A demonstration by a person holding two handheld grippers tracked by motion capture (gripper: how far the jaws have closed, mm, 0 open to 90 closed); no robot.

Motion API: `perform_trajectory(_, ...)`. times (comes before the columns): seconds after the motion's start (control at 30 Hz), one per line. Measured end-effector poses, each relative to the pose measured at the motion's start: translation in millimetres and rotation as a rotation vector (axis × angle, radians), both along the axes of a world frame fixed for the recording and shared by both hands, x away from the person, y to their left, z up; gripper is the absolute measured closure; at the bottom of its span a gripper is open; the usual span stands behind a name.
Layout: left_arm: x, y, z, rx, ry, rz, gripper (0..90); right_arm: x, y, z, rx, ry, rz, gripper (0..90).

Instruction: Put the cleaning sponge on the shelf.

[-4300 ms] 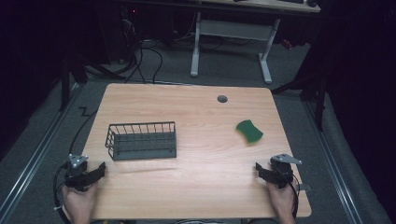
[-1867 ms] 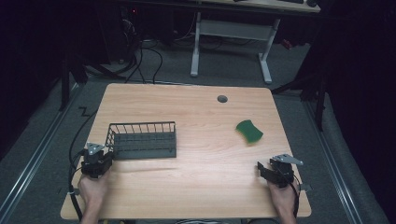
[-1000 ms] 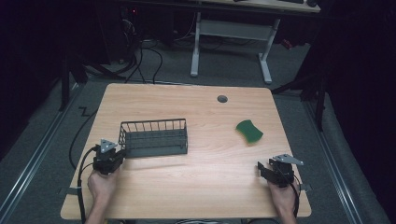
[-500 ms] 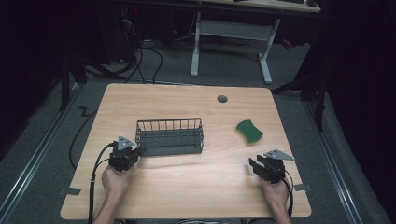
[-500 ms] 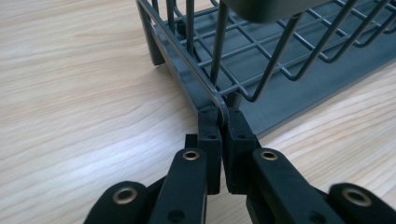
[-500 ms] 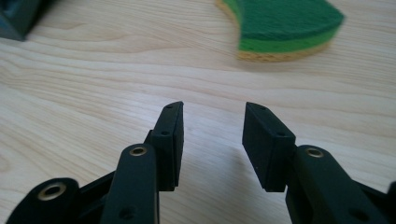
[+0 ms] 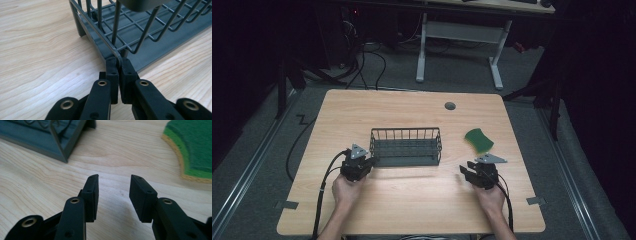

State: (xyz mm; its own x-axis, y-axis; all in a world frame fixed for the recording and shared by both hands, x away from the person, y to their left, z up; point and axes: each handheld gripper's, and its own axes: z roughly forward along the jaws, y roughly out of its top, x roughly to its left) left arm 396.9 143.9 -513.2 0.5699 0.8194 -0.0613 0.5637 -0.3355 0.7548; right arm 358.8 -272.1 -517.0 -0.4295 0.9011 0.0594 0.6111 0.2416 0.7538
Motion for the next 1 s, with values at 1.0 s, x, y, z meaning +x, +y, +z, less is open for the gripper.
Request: perform_trajectory(1.0,21.5,-58.1,3.1,-0.002,0.016,-0.093,87.5,13.5,21.9,9.1,-0.013,-0.012,0.059,79.2)
